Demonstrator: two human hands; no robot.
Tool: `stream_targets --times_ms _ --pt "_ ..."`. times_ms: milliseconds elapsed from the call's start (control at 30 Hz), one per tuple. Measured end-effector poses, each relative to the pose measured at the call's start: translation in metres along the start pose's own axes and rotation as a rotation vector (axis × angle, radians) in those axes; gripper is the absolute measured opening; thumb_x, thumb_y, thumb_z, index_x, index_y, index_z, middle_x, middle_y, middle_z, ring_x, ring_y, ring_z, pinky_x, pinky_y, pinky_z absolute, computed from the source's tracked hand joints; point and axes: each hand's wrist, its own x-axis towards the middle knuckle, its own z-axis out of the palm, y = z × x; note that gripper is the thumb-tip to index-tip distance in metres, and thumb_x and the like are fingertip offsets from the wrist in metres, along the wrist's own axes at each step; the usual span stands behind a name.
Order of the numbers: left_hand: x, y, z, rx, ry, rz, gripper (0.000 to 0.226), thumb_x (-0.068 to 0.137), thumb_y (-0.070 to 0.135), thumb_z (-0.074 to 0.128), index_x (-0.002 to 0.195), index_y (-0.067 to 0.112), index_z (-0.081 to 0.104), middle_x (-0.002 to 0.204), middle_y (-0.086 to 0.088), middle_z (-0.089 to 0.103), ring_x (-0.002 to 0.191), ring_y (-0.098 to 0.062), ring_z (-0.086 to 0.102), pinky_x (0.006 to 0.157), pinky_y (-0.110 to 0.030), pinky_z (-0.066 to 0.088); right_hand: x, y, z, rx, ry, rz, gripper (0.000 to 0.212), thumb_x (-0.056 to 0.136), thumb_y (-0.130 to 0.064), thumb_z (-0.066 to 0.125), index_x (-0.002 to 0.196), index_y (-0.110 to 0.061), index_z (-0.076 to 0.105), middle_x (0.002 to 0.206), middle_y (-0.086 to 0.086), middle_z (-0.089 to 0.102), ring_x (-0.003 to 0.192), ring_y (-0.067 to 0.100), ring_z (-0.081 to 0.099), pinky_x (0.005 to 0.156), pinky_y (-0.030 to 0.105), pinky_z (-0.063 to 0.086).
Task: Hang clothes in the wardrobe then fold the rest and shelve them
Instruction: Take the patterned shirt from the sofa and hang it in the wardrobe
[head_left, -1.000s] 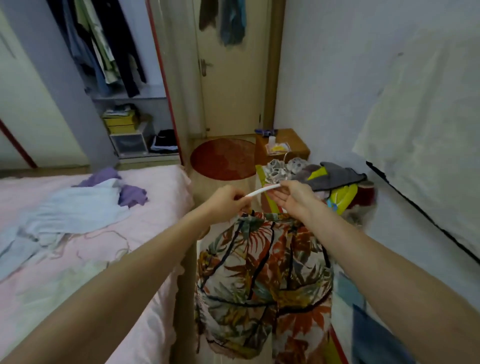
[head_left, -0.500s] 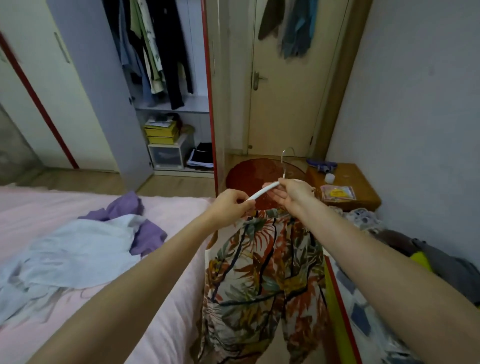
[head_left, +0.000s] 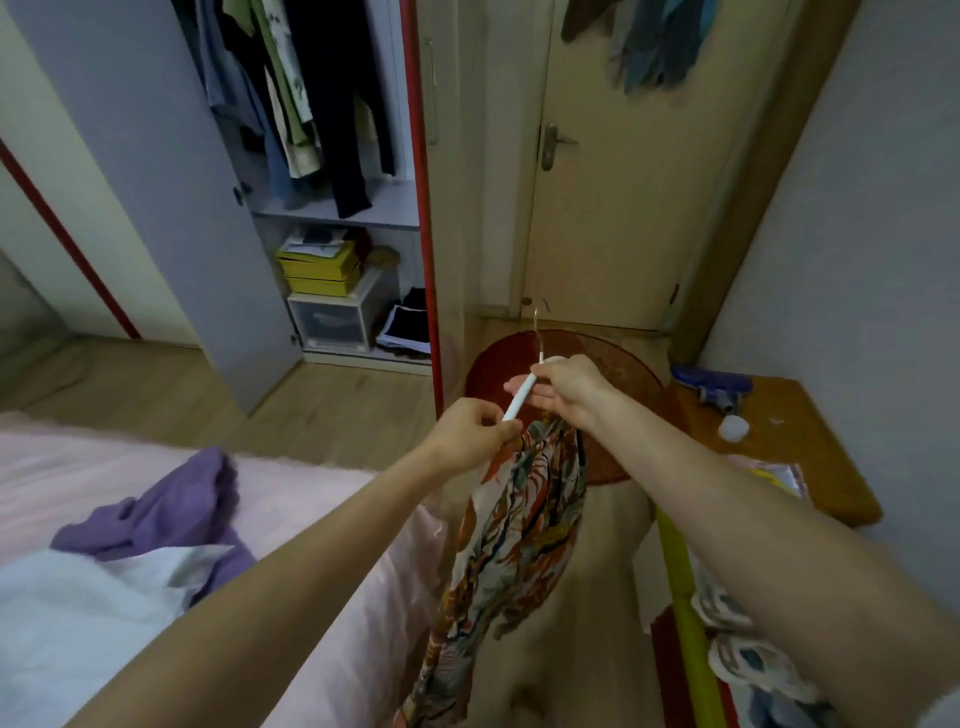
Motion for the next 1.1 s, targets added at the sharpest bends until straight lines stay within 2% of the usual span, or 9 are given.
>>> stream_targets --times_ms 100,233,333,500,600,700,833,967,1100 --pt "0.068 0.000 -0.018 -0.039 0.068 -0.098 0.023 0.094 0.027 0.059 0.092 0.006 0.069 0.072 0.000 0.063 0.063 -0.009 0.059 0.060 -0.019 0.049 0.084 -0.026 0.017 -0.071 -0.111 0.072 0.035 0.099 0.003 0.040 0.133 0.013 0.035 0.086 0.027 0.066 0.078 0.031 0.069 0.067 0.036 0.057" --pt "0.136 -0.005 -0.055 -0.077 0.160 -0.193 0.023 0.095 0.029 0.057 0.093 0.008 0.068 0.079 -0.003 0.066 0.066 -0.009 0.061 0.060 -0.017 0.048 0.171 -0.055 0.058 -0.150 -0.229 0.089 0.040 0.098 0.005 0.041 0.136 0.011 0.031 0.100 0.030 0.064 0.079 0.031 0.067 0.074 0.037 0.055" --pt "0.186 -0.015 -0.085 -0.127 0.250 -0.246 0.027 0.094 0.031 0.058 0.091 0.007 0.069 0.082 -0.005 0.071 0.072 -0.016 0.067 0.070 -0.023 0.053 0.236 -0.072 0.098 -0.187 -0.328 0.131 0.041 0.098 0.007 0.041 0.137 0.009 0.029 0.113 0.036 0.059 0.078 0.031 0.066 0.077 0.036 0.054" --pt "0.267 -0.035 -0.147 -0.182 0.455 -0.265 0.030 0.095 0.028 0.057 0.068 0.017 0.064 0.062 0.005 0.062 0.054 -0.004 0.056 0.054 -0.015 0.044 0.334 -0.099 0.176 -0.237 -0.415 0.111 0.044 0.095 0.010 0.042 0.138 0.010 0.032 0.108 0.034 0.062 0.069 0.027 0.067 0.057 0.029 0.058" --pt "0.314 -0.041 -0.194 -0.177 0.515 -0.270 0.029 0.096 0.029 0.056 0.069 0.021 0.063 0.059 0.010 0.060 0.044 0.005 0.053 0.049 -0.009 0.038 0.388 -0.120 0.219 -0.227 -0.445 0.104 0.038 0.094 0.012 0.042 0.131 0.014 0.037 0.097 0.030 0.065 0.070 0.029 0.065 0.066 0.033 0.056" --pt "0.362 -0.040 -0.247 -0.162 0.612 -0.279 0.028 0.097 0.029 0.054 0.075 0.014 0.064 0.061 0.008 0.058 0.048 0.001 0.052 0.047 -0.008 0.037 0.436 -0.159 0.263 -0.209 -0.475 0.077 0.031 0.094 0.013 0.042 0.125 0.015 0.041 0.079 0.023 0.060 0.066 0.027 0.062 0.064 0.034 0.057" --pt "0.404 -0.032 -0.304 -0.171 0.750 -0.258 0.029 0.098 0.028 0.053 0.084 0.005 0.065 0.062 0.005 0.057 0.042 0.003 0.049 0.043 -0.008 0.037 0.475 -0.209 0.311 -0.115 -0.509 0.032 0.010 0.092 0.015 0.043 0.089 0.007 0.047 0.094 0.028 0.056 0.068 0.029 0.061 0.053 0.029 0.058" --pt "0.446 -0.024 -0.363 -0.164 0.841 -0.195 0.028 0.099 0.026 0.051 0.085 0.007 0.066 0.069 0.002 0.064 0.047 0.001 0.051 0.048 -0.014 0.042 0.525 -0.248 0.364 -0.062 -0.519 -0.059 0.015 0.090 0.014 0.048 0.081 0.003 0.047 0.085 0.021 0.058 0.067 0.027 0.064 0.058 0.032 0.057" --pt "0.489 -0.013 -0.417 -0.169 0.999 -0.085 0.034 0.100 0.026 0.048 0.087 0.000 0.066 0.070 0.001 0.061 0.067 -0.010 0.060 0.066 -0.026 0.048 0.572 -0.283 0.412 -0.003 -0.484 -0.219 0.007 0.092 0.006 0.051 0.091 0.009 0.057 0.082 0.021 0.064 0.053 0.017 0.067 0.049 0.026 0.053"
